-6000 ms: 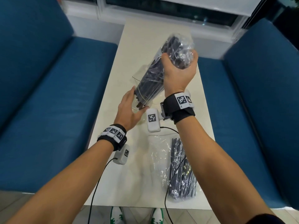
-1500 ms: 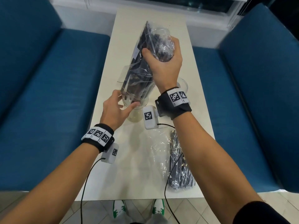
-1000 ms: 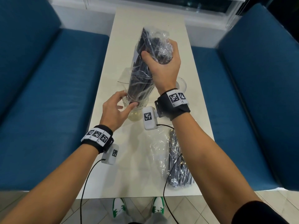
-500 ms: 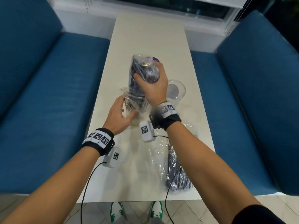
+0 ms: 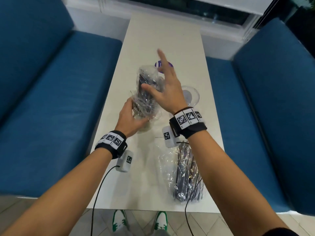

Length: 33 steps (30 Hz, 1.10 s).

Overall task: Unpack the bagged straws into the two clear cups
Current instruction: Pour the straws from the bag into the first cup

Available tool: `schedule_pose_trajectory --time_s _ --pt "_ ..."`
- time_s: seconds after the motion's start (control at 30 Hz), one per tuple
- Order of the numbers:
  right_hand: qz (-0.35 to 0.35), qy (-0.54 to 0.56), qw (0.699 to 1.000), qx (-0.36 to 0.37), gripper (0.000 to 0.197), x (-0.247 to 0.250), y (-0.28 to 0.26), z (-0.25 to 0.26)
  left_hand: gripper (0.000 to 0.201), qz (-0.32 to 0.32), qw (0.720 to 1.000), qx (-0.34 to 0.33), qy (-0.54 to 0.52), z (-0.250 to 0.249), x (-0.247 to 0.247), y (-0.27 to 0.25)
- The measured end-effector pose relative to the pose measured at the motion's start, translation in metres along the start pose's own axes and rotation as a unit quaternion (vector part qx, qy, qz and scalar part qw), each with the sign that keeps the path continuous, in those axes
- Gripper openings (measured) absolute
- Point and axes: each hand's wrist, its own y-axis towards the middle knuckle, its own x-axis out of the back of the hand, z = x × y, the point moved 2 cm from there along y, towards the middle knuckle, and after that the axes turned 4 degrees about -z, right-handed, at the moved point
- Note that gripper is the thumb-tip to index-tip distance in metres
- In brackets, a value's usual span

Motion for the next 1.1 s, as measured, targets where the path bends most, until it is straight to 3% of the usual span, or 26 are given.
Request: schedule_pose_trajectory --time_s 0.1,0.23,0.37,0.47,0.57,0.63,0.77,0.83,0.9,1.0,1.1 --pt "0.035 -0.101 0.992 0.071 0.047 -0.012 0.006 -0.002 0.085 0.006 1.0 -0.005 0.018 -0.002 0.0 0.001" --pt "-0.025 -0.098 0.993 0.069 0.015 -0.028 0.0 0.0 0.091 0.021 1.0 0.022 -0.009 -0.014 -0.004 0.004" --pt "-0.052 -0.068 0.995 0.043 0.021 -0.024 -0.002 0.001 0.094 -0.022 0.999 0.037 -0.017 -0.019 -0.003 0.003" --pt "-0.014 -0.016 0.999 0.045 0.027 -0.01 -0.001 0.01 0.093 -0.025 0.998 0.048 -0.009 -0.017 0.002 0.003" --pt "0.009 -0.032 0.997 0.071 0.069 -0.004 0.001 0.017 0.09 -0.009 0.999 0.044 0.009 -0.018 0.005 0.004" --pt "0.007 -0.073 0.994 0.086 0.053 -0.011 -0.002 0.022 0.091 -0.003 0.998 0.047 0.04 -0.021 0.006 0.004" --pt "0.009 -0.097 0.992 0.075 0.074 -0.028 -0.015 0.029 0.098 0.0 0.993 0.023 0.114 -0.033 0.009 0.001" --pt "0.002 -0.066 0.996 0.054 0.065 -0.03 -0.011 0.024 0.097 0.009 0.995 0.016 0.099 -0.034 0.01 0.001" --pt "-0.012 -0.055 0.998 0.027 0.044 -0.027 -0.003 0.014 0.095 0.019 0.996 0.016 0.084 -0.031 0.01 0.001" --pt "-0.092 -0.049 0.994 0.027 0.012 -0.018 0.006 0.006 0.094 0.025 0.996 0.004 0.09 -0.028 0.011 0.002" --pt "-0.117 0.002 0.992 -0.045 0.015 -0.006 0.015 0.002 0.103 0.037 0.994 -0.006 0.107 -0.031 0.011 0.001"
